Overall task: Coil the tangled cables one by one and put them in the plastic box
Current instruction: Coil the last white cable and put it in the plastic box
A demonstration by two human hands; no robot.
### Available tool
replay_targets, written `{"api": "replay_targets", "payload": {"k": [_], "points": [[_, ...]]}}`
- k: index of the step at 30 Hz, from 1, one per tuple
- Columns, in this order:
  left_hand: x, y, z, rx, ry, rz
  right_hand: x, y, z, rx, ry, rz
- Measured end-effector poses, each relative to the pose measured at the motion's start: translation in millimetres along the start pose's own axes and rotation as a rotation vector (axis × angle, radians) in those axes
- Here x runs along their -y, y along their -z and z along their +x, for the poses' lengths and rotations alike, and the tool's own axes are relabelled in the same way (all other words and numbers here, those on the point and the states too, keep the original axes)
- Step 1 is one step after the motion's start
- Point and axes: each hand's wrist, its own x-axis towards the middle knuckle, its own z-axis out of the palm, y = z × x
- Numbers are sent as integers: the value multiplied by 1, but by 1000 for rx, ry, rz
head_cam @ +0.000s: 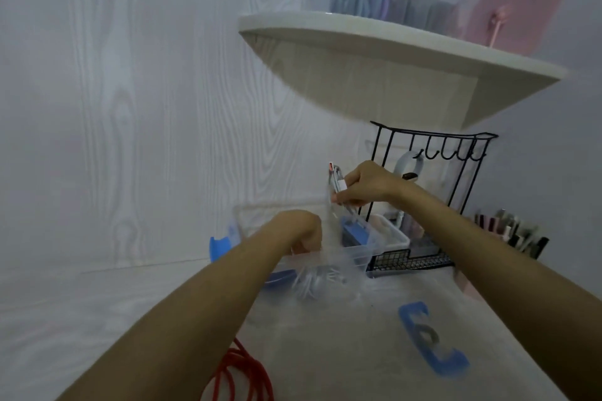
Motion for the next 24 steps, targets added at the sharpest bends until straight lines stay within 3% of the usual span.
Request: {"api": "replay_targets", "payload": {"k": [7, 11, 14, 17, 21, 24], "points": [[56, 33, -24, -59, 25, -385, -20, 1, 0, 5, -10, 162], [81, 42, -45, -49, -79, -812, -15, -10, 6, -49, -28, 161], [84, 45, -54, -81, -198, -1039, -8, -18, 8, -132, 16, 354], [76, 44, -59, -181, -269, -1010, 3, -21, 7, -227, 51, 604], [68, 32, -61, -231, -323, -956, 9, -18, 3, -120, 93, 397], [70, 27, -66, -273, -311, -846, 2, -10, -6, -31, 103, 410]]}}
